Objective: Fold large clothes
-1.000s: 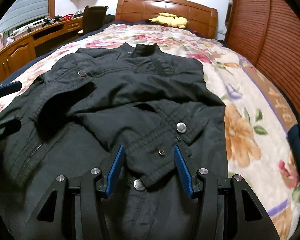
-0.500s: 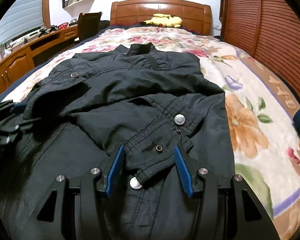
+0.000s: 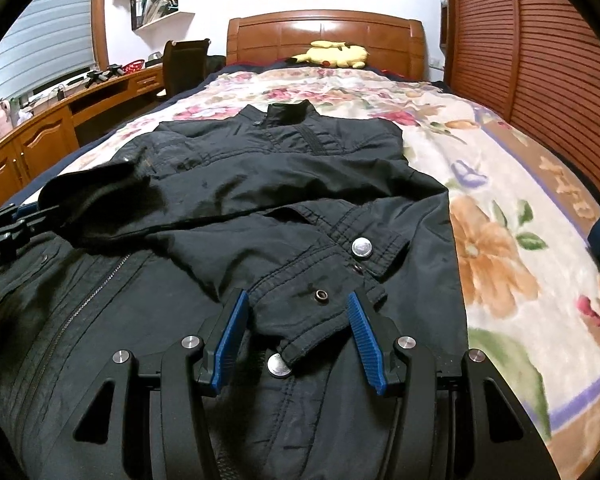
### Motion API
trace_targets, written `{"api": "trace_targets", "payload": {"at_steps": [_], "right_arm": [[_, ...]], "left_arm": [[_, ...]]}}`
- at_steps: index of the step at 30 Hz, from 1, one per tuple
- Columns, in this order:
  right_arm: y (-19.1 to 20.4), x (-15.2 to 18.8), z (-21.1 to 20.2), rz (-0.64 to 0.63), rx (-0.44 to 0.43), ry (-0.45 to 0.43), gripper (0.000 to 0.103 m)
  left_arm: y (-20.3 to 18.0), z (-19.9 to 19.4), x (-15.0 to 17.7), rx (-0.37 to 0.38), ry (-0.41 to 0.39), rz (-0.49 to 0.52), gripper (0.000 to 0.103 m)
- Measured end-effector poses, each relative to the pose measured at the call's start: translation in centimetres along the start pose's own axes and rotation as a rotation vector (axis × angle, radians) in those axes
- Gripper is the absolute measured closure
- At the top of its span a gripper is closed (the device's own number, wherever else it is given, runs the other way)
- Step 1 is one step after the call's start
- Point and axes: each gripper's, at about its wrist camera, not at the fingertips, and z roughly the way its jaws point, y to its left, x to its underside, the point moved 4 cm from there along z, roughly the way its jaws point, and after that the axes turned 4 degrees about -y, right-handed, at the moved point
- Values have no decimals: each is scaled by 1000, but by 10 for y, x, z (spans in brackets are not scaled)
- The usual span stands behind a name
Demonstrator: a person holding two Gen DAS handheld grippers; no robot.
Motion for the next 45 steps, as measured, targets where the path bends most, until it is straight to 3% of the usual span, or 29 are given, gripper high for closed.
{"api": "trace_targets", "payload": {"at_steps": [8, 14, 23, 27, 37, 41, 45], "right_arm": [[3, 0, -1, -5, 11, -5, 49], [4, 0, -2, -9, 22, -11, 49], [3, 0, -1, -16, 25, -7, 49], [3, -1, 0, -22, 24, -4, 49], [-3, -1, -2, -4, 13, -13, 49], [-6, 1, -5, 8, -11, -6, 49], [-3, 5, -12, -3, -32, 10, 49]], "left_arm": [[18, 4, 5, -10, 26, -68, 63], [20, -6, 7, -1, 7, -65, 57], [16, -28, 13, 38, -32, -46, 57], [11, -21, 20, 14, 14, -8, 57], [16, 6, 38, -16, 157, -23, 58], [5, 6, 39, -8, 173, 30, 91], [-4, -15, 32, -51, 101, 91, 96]]}}
